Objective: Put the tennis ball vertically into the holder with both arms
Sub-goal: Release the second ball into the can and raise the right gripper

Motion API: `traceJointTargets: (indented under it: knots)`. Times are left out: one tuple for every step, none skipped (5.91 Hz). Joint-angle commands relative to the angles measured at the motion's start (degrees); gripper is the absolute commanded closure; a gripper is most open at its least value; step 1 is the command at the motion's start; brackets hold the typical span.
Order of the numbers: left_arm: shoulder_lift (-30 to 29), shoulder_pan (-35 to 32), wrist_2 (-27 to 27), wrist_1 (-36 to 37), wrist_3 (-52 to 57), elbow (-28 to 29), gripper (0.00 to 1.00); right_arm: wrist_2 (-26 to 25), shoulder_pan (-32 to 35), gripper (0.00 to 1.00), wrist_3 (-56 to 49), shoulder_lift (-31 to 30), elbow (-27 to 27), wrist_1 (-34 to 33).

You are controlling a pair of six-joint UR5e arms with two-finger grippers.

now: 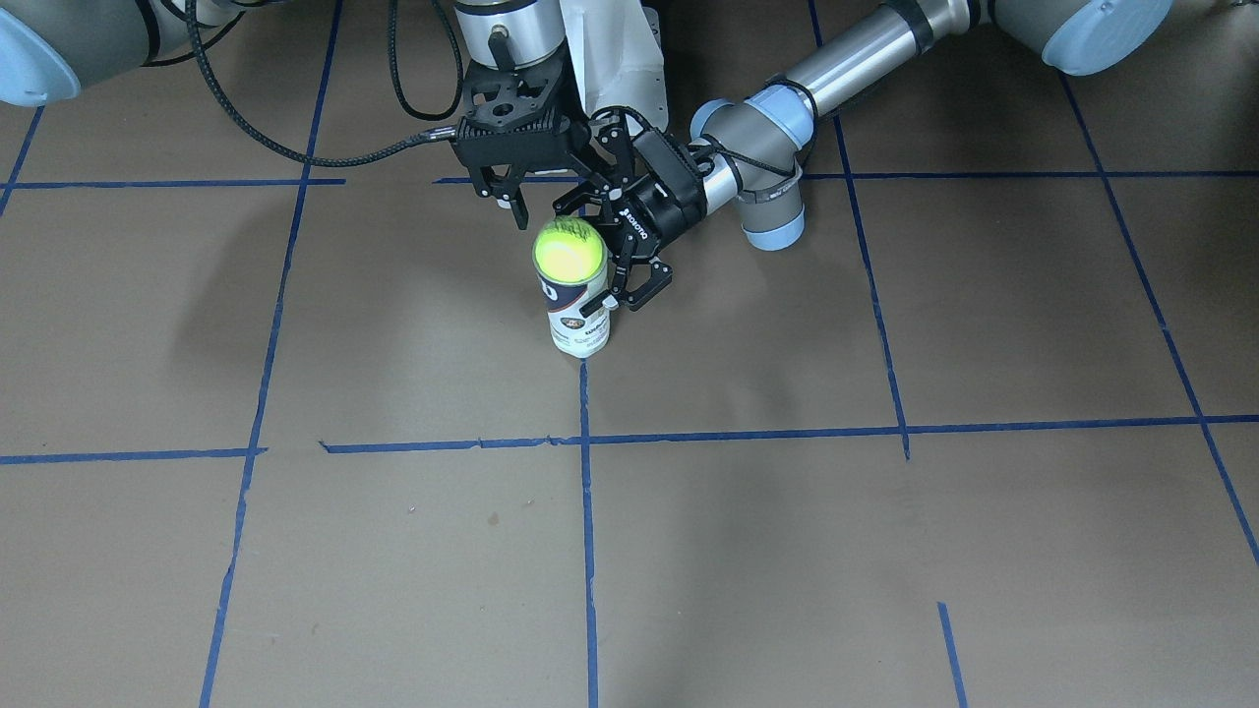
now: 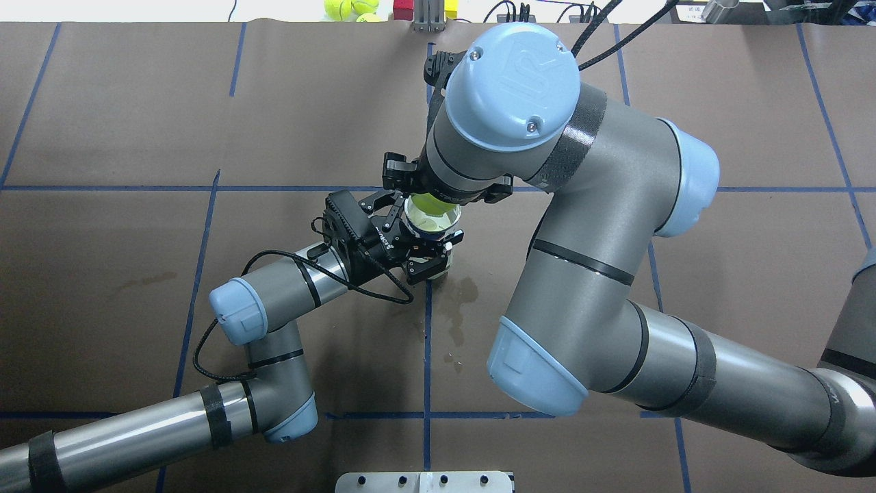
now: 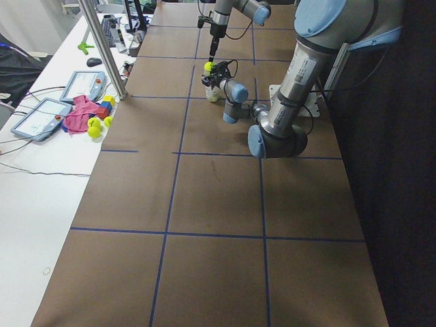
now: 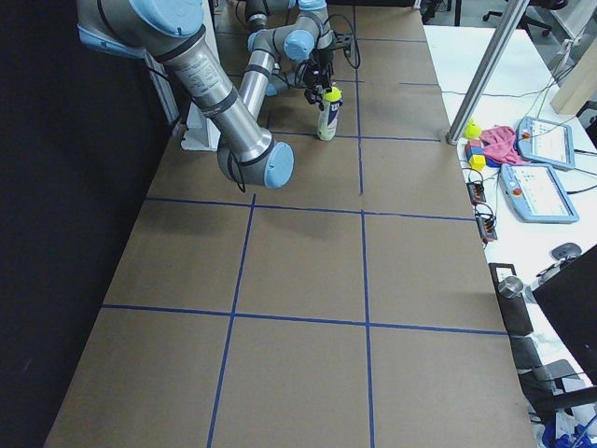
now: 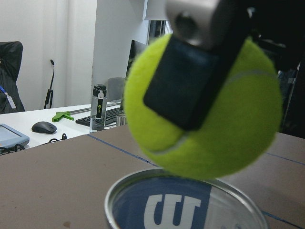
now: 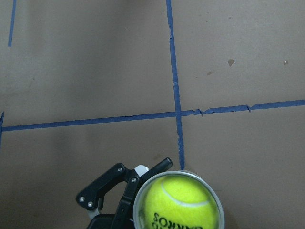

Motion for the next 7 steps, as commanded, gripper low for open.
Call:
traceJointTargets:
  knots:
    - [0.0, 0.0, 0.0, 0.0, 0.0, 0.0, 0.08, 0.5, 0.0, 0.01, -0.2, 0.0, 1.0, -0.2]
    - [0.0, -0.1, -0.1, 0.0, 0.0, 0.0, 0.08, 0.7, 0.1, 0.01, -1.1, 0.0, 4.3, -4.7]
    - [0.0, -0.1, 0.0, -0.2, 0.0, -0.3, 0.07, 4.8, 3.3, 0.01, -3.2, -0.3, 5.2, -6.0]
    - [0.3, -0.2, 0.1, -0.2, 0.0, -1.8, 0.03, 9.5, 7.1, 0.01, -5.1, -0.6, 5.1, -6.0]
    - [0.3, -0.2, 0.2, -0.2, 0.0, -3.5, 0.01, 10.0, 9.2, 0.01, -7.9, -1.3, 5.0, -6.1]
    - [0.3, -0.3, 0.3, -0.2, -0.1, -5.2, 0.01, 10.8, 10.1, 0.01, -9.8, -3.0, 5.0, -6.1]
    - [0.3, -0.3, 0.3, -0.2, -0.1, -7.3, 0.01, 10.9, 10.7, 0.01, -10.5, -3.3, 5.0, -6.1]
